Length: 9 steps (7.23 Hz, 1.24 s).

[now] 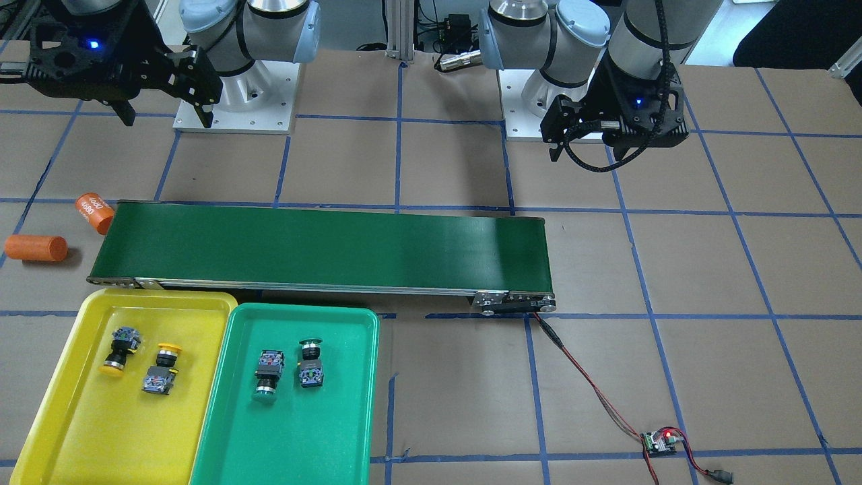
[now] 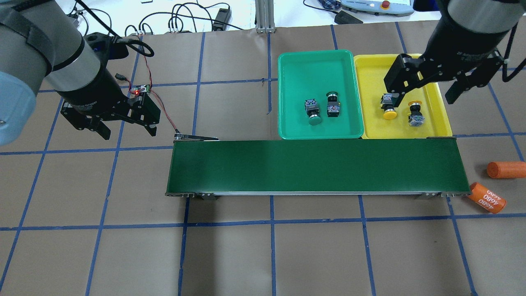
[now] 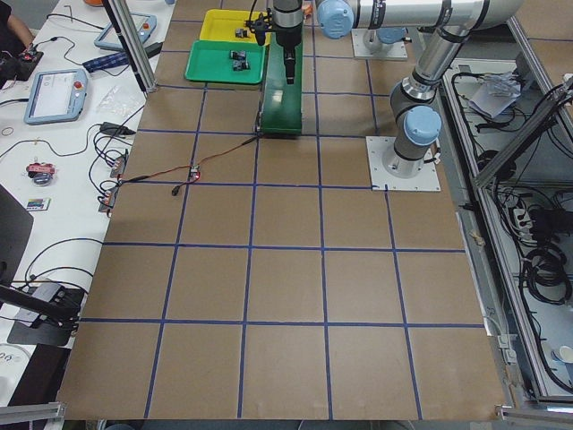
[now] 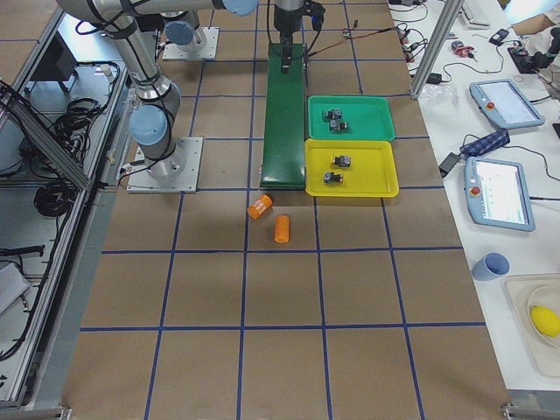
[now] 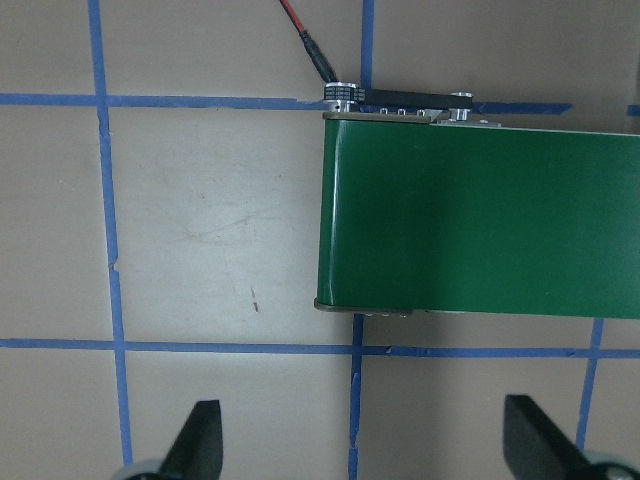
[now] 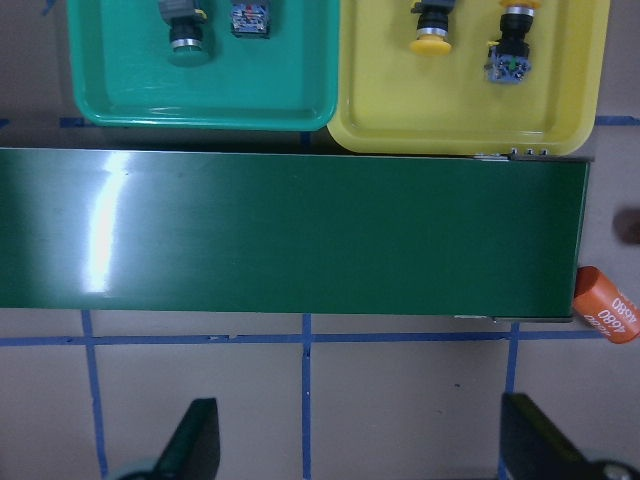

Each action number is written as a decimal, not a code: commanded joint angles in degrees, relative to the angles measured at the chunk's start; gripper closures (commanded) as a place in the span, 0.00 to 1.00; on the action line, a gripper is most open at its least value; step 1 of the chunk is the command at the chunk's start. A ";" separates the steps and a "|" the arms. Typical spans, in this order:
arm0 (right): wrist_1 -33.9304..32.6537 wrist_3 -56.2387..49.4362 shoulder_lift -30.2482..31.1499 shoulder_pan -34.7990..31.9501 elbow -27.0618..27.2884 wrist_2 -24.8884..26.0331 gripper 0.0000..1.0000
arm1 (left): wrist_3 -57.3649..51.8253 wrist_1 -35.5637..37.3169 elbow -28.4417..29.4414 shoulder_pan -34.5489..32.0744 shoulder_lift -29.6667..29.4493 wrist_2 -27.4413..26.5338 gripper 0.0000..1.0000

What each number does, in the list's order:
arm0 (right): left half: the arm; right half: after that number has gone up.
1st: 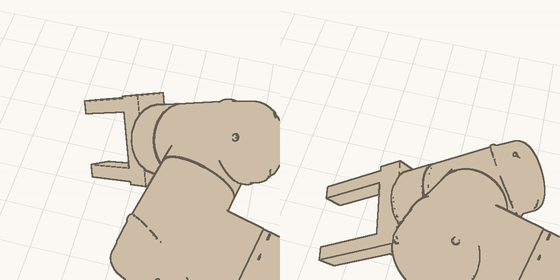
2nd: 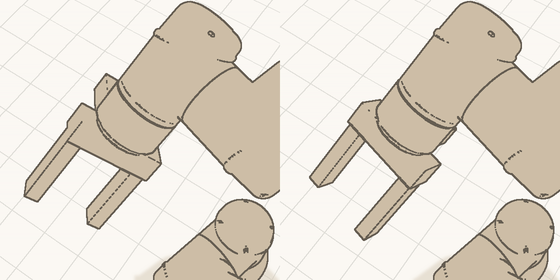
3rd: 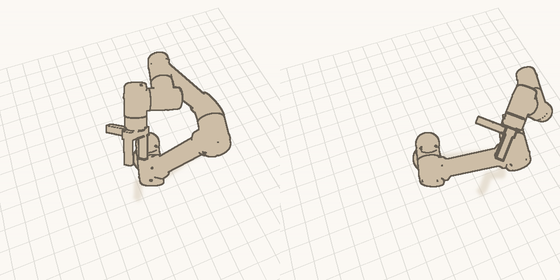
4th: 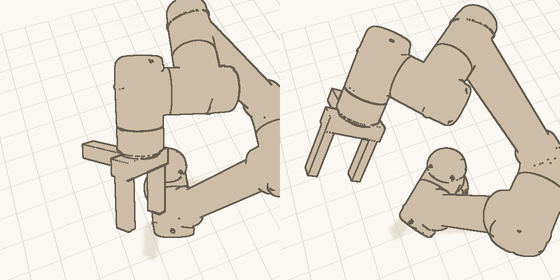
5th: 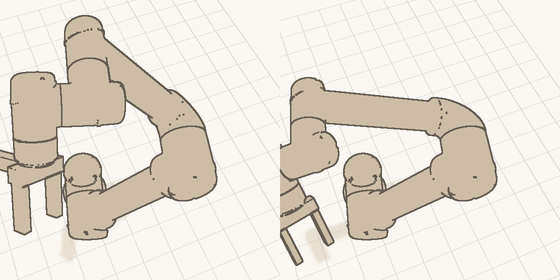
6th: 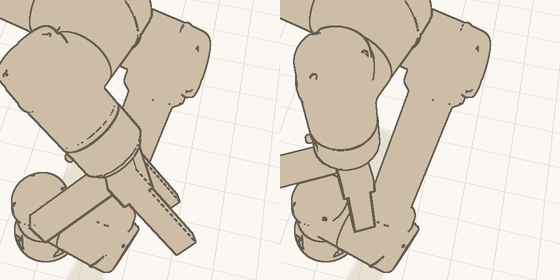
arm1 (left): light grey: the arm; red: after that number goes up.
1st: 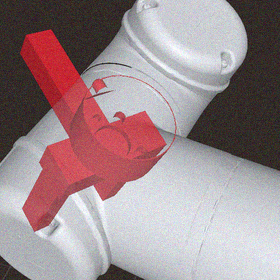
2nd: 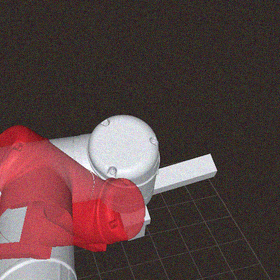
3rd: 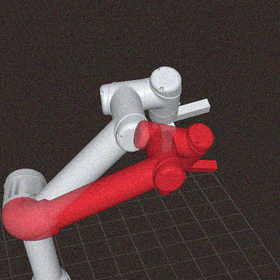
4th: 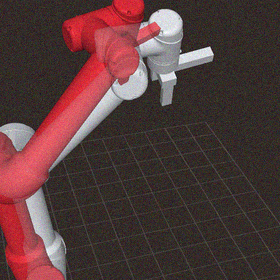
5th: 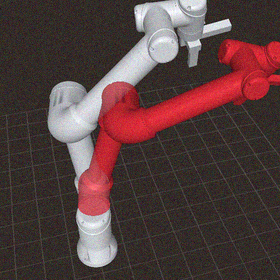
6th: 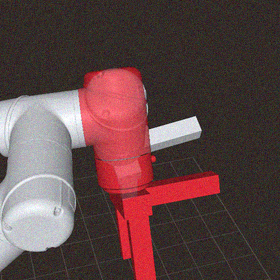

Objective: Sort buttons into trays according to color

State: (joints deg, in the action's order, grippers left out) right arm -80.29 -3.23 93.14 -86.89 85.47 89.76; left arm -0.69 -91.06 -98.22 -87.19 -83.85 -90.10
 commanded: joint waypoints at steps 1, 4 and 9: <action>-0.05 1.56 -5.68 -0.30 -7.49 -0.57 0.00 | -0.36 0.18 0.04 0.00 0.01 -0.69 0.00; -1.36 2.79 -7.88 -3.97 -3.92 -0.46 0.00 | -0.62 0.19 0.04 0.26 0.01 -0.60 0.00; -7.87 1.47 -7.54 -1.18 -2.15 0.24 0.00 | -0.62 0.27 0.40 0.52 0.09 -0.08 0.00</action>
State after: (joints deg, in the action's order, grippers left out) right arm -87.76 -2.09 85.36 -88.29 82.85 89.57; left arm -1.31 -90.83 -97.88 -86.79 -83.76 -90.59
